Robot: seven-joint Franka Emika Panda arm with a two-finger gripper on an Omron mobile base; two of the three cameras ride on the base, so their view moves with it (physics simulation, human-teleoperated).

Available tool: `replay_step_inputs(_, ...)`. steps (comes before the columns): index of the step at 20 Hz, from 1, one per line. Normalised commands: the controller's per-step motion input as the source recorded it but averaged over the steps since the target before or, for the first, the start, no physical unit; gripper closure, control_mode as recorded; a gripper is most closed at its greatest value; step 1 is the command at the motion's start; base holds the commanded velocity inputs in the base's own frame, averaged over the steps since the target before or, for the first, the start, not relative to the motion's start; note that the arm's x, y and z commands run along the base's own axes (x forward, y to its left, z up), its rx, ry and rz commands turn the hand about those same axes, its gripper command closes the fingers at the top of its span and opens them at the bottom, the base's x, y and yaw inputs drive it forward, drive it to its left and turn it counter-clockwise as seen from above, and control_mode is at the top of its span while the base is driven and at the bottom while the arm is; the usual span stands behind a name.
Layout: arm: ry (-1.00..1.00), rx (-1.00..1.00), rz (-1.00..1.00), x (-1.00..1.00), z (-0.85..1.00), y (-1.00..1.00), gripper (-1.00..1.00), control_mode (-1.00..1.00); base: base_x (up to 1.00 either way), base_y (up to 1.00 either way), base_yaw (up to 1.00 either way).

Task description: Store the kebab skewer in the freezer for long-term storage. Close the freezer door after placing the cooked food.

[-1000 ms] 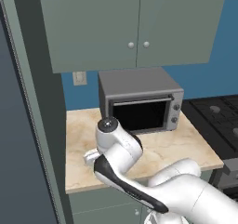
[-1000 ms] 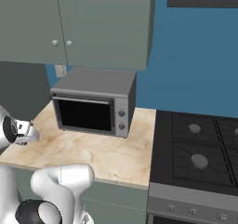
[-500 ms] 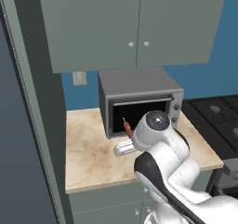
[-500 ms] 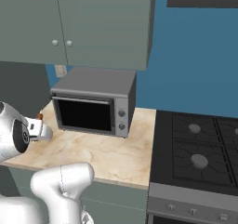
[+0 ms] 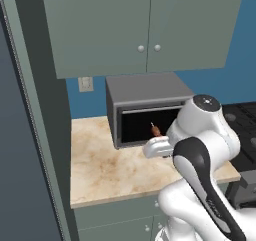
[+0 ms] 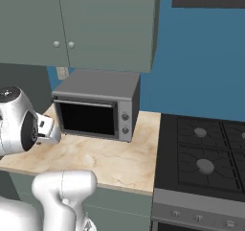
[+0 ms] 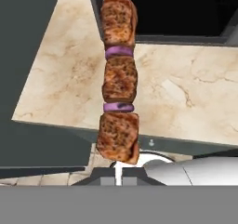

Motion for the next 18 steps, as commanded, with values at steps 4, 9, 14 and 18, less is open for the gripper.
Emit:
replay_step_inputs(4, 0.11, -0.03, -0.11, -0.47, -0.02, -0.06, 1.0, -1.0, 0.0, 0.0, 0.0)
replay_step_inputs(9, 0.06, -0.01, -0.14, -0.33, 0.04, -0.44, 1.0, -1.0, 0.0, 0.0, 0.0)
replay_step_inputs(14, 0.03, -0.03, -0.09, -0.13, 0.12, -0.48, 1.0, -1.0, 0.0, 0.0, 0.0)
replay_step_inputs(18, 0.0, -0.04, -0.04, -0.11, 0.07, -0.28, 1.0, -1.0, 0.0, 0.0, 0.0)
